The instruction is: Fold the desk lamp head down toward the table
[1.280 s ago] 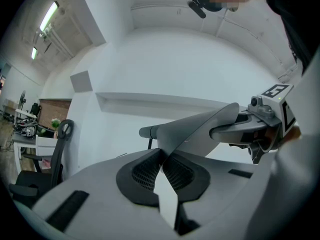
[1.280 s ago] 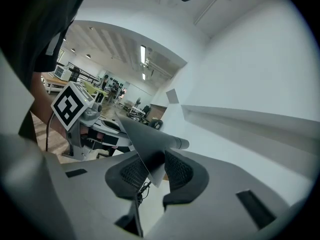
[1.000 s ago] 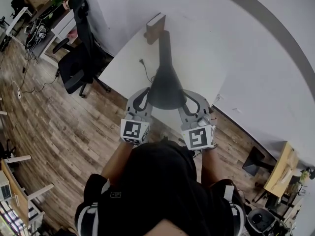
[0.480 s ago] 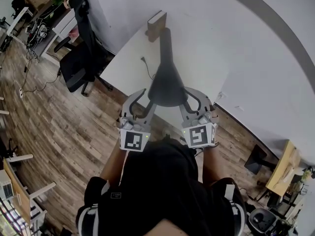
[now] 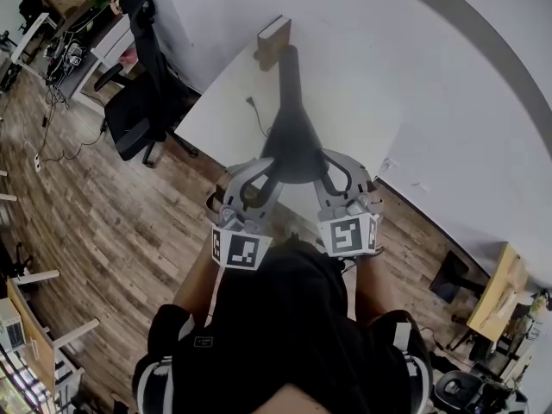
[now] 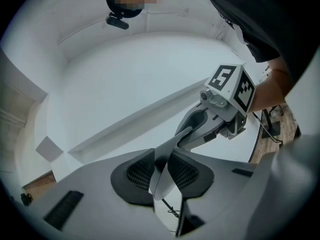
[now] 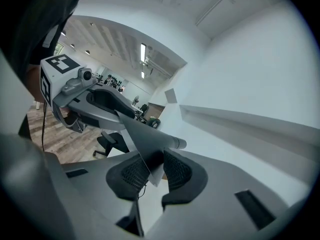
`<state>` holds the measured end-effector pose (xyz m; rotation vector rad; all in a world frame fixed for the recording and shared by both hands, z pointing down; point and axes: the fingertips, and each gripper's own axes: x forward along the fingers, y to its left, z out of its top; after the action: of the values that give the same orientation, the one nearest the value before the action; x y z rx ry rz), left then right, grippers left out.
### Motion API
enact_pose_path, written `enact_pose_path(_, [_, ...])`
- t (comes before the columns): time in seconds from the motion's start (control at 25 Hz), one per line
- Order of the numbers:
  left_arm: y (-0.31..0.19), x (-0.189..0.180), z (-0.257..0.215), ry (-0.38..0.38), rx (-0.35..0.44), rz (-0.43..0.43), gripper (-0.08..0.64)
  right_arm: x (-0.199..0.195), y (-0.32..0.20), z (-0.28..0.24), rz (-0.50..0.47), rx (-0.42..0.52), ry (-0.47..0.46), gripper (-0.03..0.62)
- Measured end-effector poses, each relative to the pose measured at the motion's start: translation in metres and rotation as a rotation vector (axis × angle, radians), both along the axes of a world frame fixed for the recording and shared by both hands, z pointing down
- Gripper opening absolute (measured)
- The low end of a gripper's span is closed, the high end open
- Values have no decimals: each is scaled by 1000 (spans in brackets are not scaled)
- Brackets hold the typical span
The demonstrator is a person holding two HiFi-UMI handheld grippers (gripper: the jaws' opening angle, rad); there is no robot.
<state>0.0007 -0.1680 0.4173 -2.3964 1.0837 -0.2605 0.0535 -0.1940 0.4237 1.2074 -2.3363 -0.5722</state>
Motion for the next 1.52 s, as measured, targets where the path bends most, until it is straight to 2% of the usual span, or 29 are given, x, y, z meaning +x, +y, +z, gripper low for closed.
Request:
enact_pose_path(0.2, [-1, 1, 1, 29, -4, -6, 98, 2, -1, 1, 5, 12, 0, 78])
enact_pose_path(0.48, [0, 1, 11, 21, -4, -5, 98, 2, -1, 10, 10, 33, 30, 83])
enact_pose_path(0.68, [-1, 1, 29, -3, 20, -19, 98, 2, -1, 28, 39, 128, 153, 71])
enact_pose_path(0.76, [-1, 2, 37, -24, 30, -24, 100, 2, -1, 34, 38, 147, 161, 74])
enact_pose_path(0.92, [-1, 1, 51, -85, 70, -35, 100, 1, -2, 47, 34, 179, 176, 80])
enact_pose_path(1.04, [-1, 2, 61, -144, 110, -51, 100, 1, -2, 56, 40, 223, 228, 81])
enact_pose_path(1.24, [-5, 4, 83, -296, 206, -104, 100, 3, -5, 76, 65, 306, 343, 81])
enact_pose_path(1.52, [-13, 5, 108, -428, 287, -162, 100, 3, -12, 99, 74, 377, 446, 98])
